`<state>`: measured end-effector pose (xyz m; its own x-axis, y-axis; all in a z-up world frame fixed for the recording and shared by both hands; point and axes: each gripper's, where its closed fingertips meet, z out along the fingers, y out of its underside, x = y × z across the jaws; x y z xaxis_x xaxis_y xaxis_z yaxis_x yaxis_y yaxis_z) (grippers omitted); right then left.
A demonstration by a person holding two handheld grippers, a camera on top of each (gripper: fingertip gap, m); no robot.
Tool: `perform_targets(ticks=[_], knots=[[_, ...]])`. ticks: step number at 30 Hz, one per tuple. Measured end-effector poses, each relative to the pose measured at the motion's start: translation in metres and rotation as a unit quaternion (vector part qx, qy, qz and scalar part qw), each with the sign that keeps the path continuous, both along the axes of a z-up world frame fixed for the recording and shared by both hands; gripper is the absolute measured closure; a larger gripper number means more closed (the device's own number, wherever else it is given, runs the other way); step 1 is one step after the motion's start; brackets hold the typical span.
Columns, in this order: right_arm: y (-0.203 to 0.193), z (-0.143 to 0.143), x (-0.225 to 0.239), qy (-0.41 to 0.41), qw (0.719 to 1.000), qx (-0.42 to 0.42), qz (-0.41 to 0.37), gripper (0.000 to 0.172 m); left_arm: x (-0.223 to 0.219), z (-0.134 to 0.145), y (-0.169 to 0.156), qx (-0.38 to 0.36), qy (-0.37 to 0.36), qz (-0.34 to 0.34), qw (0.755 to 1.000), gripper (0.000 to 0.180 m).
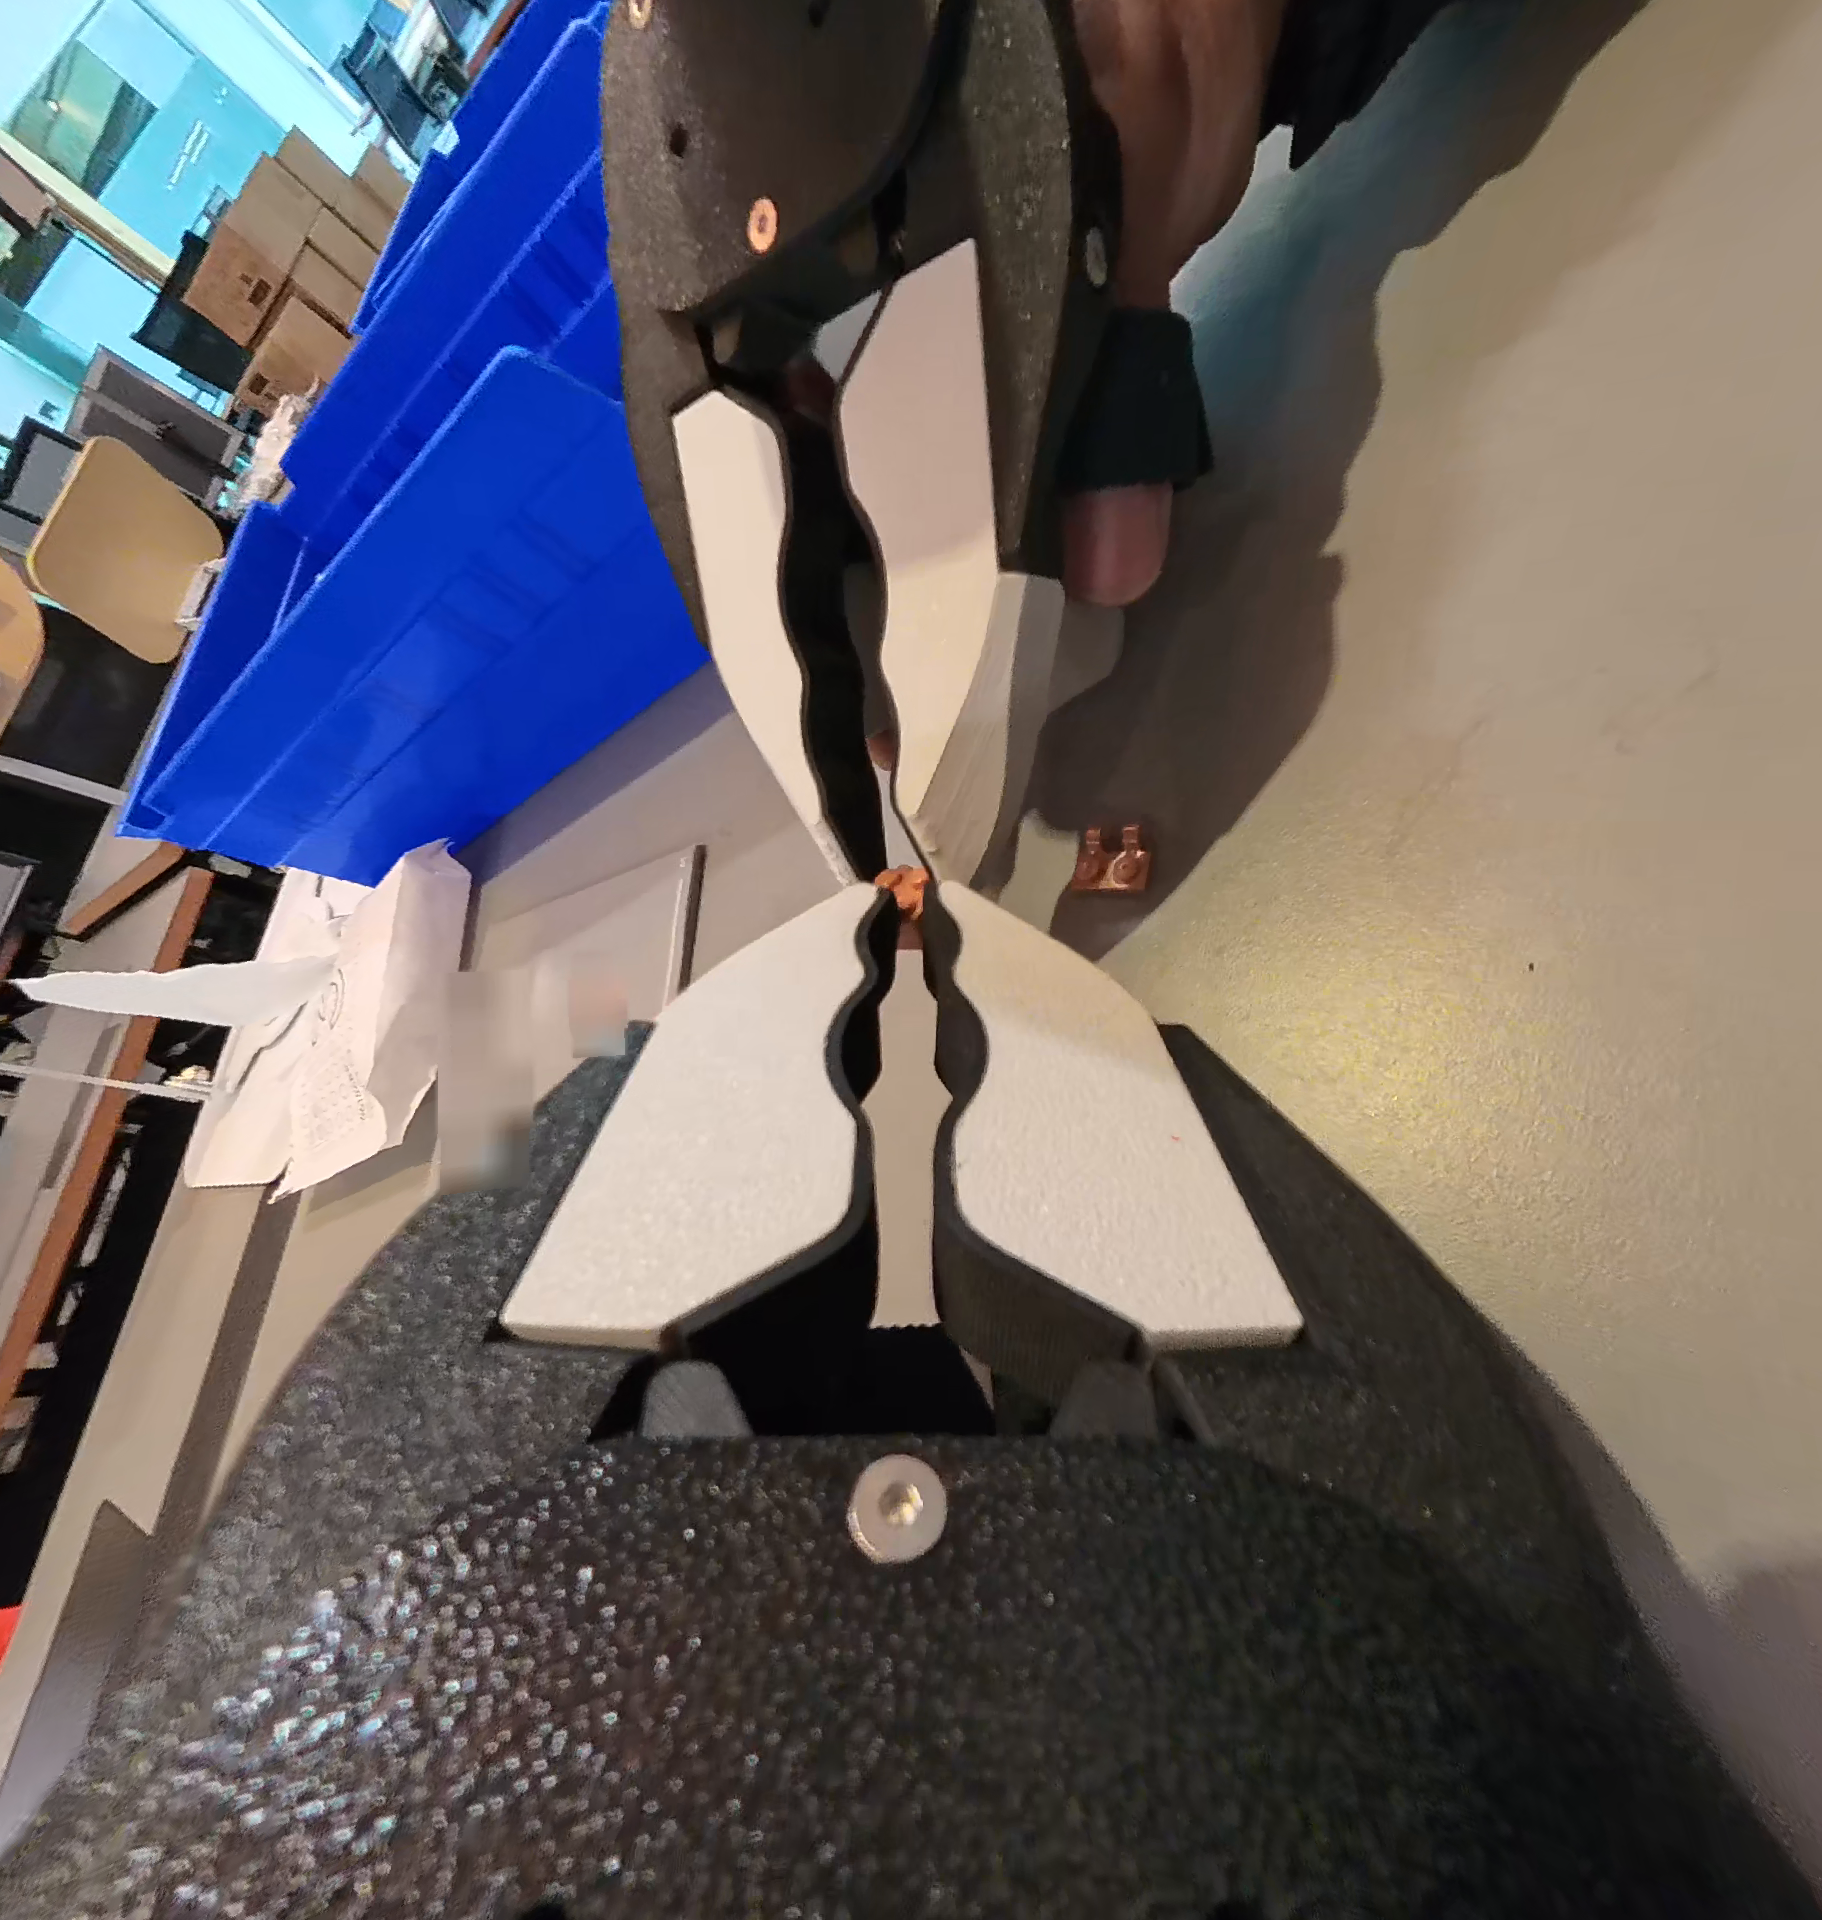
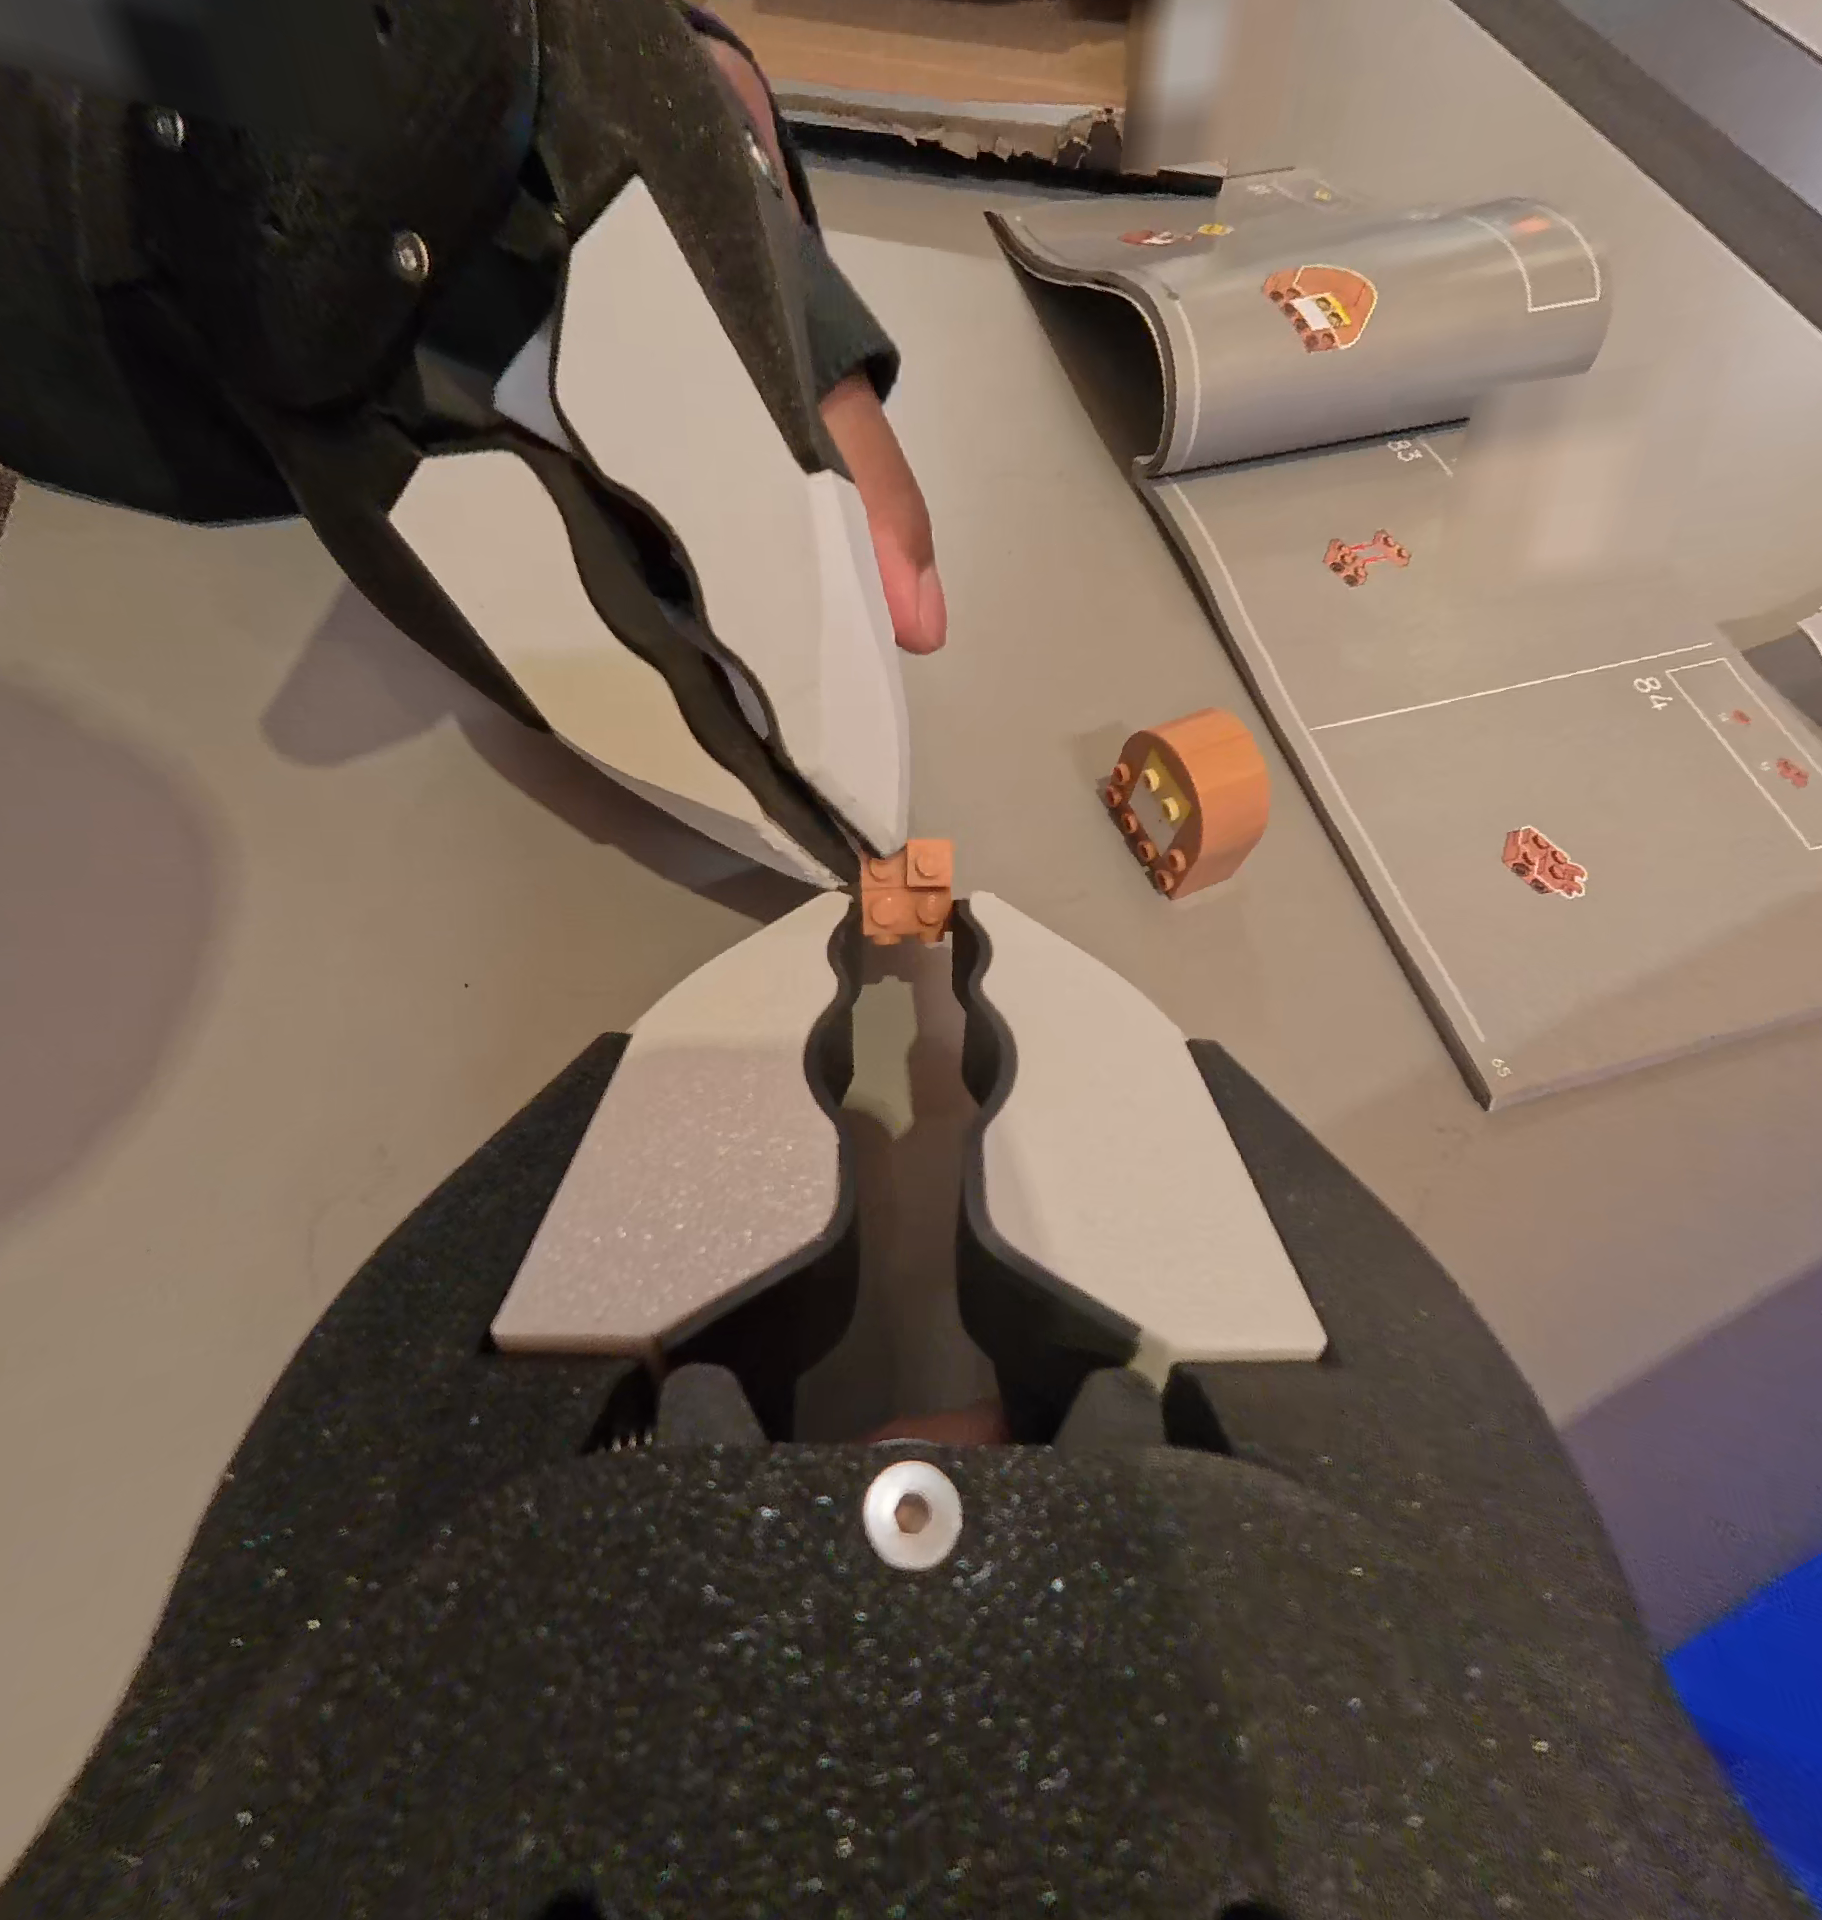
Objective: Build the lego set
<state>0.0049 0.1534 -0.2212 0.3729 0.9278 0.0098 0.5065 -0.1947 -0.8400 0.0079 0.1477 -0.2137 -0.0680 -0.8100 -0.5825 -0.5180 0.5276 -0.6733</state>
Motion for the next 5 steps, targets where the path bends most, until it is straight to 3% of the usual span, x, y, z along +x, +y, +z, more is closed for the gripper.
perform_targets(ticks=[5], knots=[[0.0,0.0038,0.0,0.016,1.0,-0.003,0.002,0.156,0.0003,0.0077,-0.0001,-0.017,-0.023,-0.001,1.0,0.176]])
